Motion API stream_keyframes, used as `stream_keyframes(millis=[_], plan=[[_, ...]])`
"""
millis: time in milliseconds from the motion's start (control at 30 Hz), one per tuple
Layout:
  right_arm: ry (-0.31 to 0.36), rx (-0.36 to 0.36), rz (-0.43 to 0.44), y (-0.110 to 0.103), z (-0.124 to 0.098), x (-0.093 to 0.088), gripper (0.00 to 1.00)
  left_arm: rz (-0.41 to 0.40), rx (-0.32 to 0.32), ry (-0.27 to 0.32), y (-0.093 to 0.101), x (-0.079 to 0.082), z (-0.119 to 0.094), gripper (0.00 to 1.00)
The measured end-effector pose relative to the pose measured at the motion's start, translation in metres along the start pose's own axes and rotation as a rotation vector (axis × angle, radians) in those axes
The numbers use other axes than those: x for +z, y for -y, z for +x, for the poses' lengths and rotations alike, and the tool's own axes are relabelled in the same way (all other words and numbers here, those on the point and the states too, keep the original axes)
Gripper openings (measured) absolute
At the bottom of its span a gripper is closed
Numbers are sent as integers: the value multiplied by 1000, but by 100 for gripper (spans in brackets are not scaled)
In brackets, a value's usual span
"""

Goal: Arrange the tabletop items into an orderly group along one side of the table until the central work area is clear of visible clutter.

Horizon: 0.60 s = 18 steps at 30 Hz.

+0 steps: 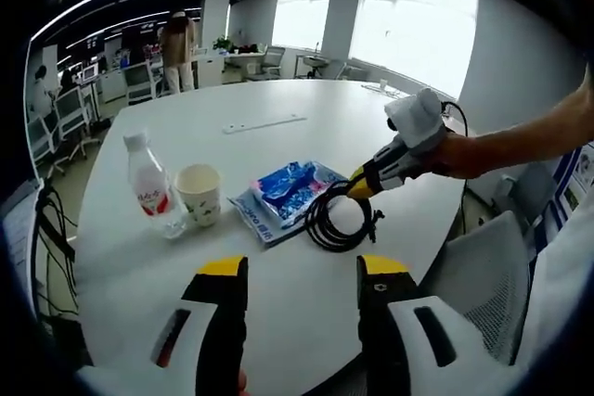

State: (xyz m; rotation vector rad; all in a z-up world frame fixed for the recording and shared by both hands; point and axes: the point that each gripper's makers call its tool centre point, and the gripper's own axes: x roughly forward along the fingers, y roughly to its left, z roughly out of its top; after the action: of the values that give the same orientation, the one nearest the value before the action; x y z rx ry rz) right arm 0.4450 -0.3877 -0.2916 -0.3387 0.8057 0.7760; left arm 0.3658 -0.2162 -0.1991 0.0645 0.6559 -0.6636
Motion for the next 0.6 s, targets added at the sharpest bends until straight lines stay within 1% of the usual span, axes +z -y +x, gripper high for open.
stream_keyframes(millis=[133, 300, 500, 533, 600], plan=[[5, -11, 6, -1, -11, -6, 4, 4, -10, 3, 5, 0, 3, 47], [17, -37, 19, 4, -25, -12, 3, 12, -25, 0, 9, 1, 6, 46], [26, -84, 46, 21, -45, -22, 3, 27, -44, 4, 15, 8, 12, 46], [29, -90, 54, 23, -48, -23, 3, 29, -46, 4, 16, 9, 13, 46], [39, -106, 98, 31, -55, -28, 3, 30, -54, 5, 17, 11, 15, 46]])
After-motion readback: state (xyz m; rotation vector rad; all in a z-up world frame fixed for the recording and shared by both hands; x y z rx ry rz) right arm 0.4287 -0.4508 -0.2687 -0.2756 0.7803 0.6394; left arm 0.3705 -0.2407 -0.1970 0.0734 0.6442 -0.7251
